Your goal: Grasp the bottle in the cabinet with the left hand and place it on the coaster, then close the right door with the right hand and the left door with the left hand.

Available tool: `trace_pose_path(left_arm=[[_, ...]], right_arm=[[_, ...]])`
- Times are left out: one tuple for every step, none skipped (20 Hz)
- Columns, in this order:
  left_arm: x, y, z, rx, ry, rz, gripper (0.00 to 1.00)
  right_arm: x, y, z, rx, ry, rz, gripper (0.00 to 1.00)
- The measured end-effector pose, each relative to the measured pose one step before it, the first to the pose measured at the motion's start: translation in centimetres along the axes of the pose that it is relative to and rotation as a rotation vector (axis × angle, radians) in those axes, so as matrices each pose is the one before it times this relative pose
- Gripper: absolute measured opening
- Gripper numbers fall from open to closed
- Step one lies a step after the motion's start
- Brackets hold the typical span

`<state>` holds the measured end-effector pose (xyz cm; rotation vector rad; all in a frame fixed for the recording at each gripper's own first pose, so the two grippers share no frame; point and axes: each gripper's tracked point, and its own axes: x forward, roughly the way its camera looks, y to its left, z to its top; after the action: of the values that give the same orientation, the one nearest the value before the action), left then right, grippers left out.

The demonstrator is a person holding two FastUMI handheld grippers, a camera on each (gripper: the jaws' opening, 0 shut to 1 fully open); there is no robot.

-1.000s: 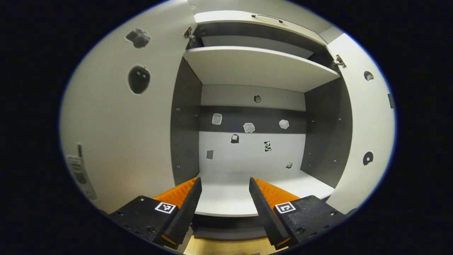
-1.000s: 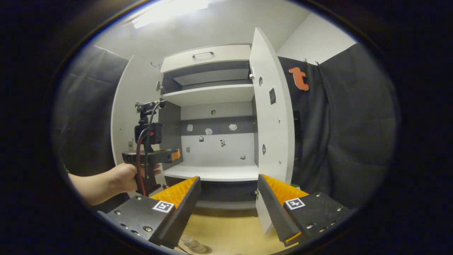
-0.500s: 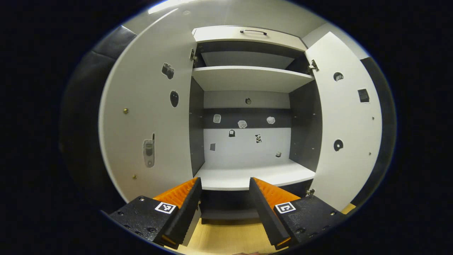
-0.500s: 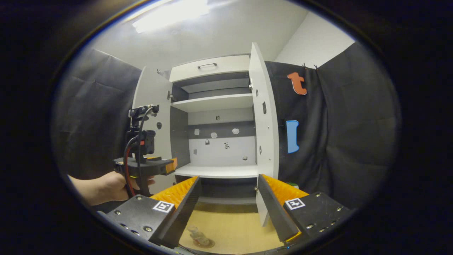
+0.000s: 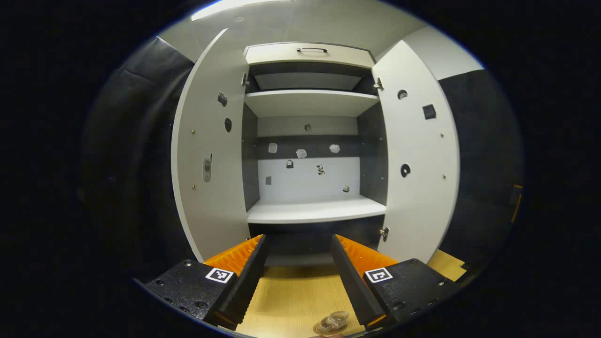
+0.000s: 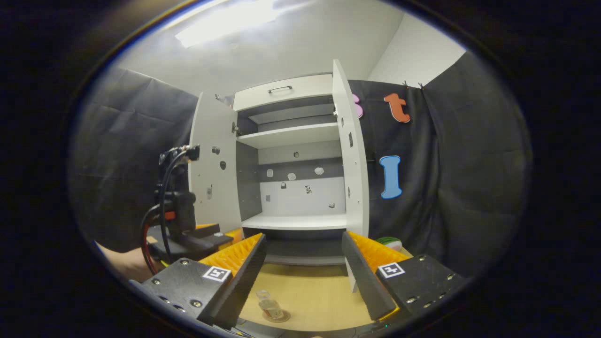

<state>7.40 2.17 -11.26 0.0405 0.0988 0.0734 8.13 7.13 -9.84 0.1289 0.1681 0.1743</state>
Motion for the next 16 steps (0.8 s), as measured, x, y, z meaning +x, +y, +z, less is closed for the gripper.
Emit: trace_pose_path(left_arm=[[-0.607, -0.599, -0.976, 0.00368, 0.01417, -0.01038, 0.87], [-0.455, -0.520, -0.628, 0.00386, 0.00729, -0.00872, 0.87], [-0.376, -0.397, -0.467, 0.00518, 0.00042, -0.00843, 0.87], [-0.274, -0.383, -0.545, 0.00586, 0.00159, -0.00620, 0.87], [-0.297, -0.316, -0.622, 0.00675, -0.00024, -0.00596, 0.86], [-0.165, -0.280, -0.410, 0.00575, -0.00686, -0.00365, 0.87], [-0.178, -0.102, -0.695, 0.00071, 0.00300, -0.00099, 0.87], [-0.160, -0.080, -0.688, -0.00563, 0.00188, 0.00064, 0.87], [-0.103, -0.154, -0.823, -0.01620, 0.00901, -0.00388, 0.87], [-0.017, -0.096, -0.828, -0.01416, 0.00527, -0.00285, 0.87], [-0.064, -0.022, -0.879, -0.00850, 0.00463, -0.00272, 0.87], [0.053, 0.043, -0.884, -0.00392, 0.00419, 0.00049, 0.87], [0.058, -0.146, -1.102, -0.00011, 0.00340, -0.00378, 0.87], [0.111, 0.062, -1.069, -0.00023, 0.00704, 0.00470, 0.87], [0.035, 0.000, -1.201, -0.00232, 0.00329, 0.00119, 0.87], [0.055, -0.194, -1.021, -0.00235, 0.00023, -0.00458, 0.87]], right_arm=[[0.063, -0.051, 0.030, 0.00478, -0.00222, 0.00569, 0.98], [0.150, -0.116, 0.013, 0.00192, -0.00149, 0.00177, 0.98], [0.179, -0.075, -0.092, -0.00019, -0.00121, 0.00110, 0.98], [0.156, -0.086, -0.100, -0.00217, -0.00058, 0.00135, 0.98], [0.192, -0.116, -0.043, -0.00283, 0.00046, -0.00096, 0.98], [0.004, -0.092, -0.142, -0.00284, 0.00153, -0.00104, 0.98], [0.144, -0.177, -0.149, -0.00114, 0.00320, -0.00161, 0.98], [0.036, -0.104, -0.289, 0.00068, 0.00535, -0.00236, 0.98], [0.069, -0.049, -0.268, 0.00079, 0.00691, -0.00010, 0.98], [0.117, -0.090, -0.365, -0.00204, 0.00796, 0.00123, 0.98], [0.013, -0.128, -0.284, -0.00461, 0.00533, -0.00139, 0.98], [0.072, -0.118, -0.201, -0.00477, 0.00414, -0.00182, 0.98], [0.151, -0.169, -0.281, -0.00125, 0.00390, -0.00047, 0.98], [0.153, -0.088, -0.290, 0.00177, 0.00377, 0.00133, 0.98], [0.130, 0.002, -0.365, 0.00511, 0.00528, 0.00270, 0.98], [0.264, 0.022, -0.214, 0.00840, 0.00529, 0.00290, 0.98]])
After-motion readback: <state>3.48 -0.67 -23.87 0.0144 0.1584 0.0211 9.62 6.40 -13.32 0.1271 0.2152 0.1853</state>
